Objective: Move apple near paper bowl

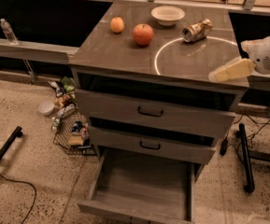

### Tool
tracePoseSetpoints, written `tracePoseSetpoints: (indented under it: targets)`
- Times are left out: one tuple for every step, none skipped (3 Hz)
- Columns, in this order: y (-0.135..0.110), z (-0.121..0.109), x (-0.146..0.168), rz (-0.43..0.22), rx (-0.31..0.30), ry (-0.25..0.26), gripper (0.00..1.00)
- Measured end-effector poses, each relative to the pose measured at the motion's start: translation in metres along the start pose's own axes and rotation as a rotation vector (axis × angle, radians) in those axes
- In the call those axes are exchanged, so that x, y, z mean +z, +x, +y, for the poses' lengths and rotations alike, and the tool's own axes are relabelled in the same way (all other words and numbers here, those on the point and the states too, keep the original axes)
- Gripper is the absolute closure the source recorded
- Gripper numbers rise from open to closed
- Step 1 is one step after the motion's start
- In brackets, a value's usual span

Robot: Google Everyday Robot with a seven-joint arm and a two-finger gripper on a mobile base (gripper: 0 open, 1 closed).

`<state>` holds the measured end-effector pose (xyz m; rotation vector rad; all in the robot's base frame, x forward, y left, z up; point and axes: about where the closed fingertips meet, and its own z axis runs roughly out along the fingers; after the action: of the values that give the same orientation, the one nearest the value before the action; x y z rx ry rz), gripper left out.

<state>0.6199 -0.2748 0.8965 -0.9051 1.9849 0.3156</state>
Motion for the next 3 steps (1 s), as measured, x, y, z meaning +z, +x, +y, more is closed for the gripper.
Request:
tracePoseSetpoints:
  targets:
    - [-0.041,-0.039,0.028,-0.211,-0.023,0.033,0.0]
    - [-0.048,-0.047,0.028,-0.238,-0.034,0.044,0.0]
    - [-0.067,-0.031,0.051,-0.306,-0.043,0.051,0.0]
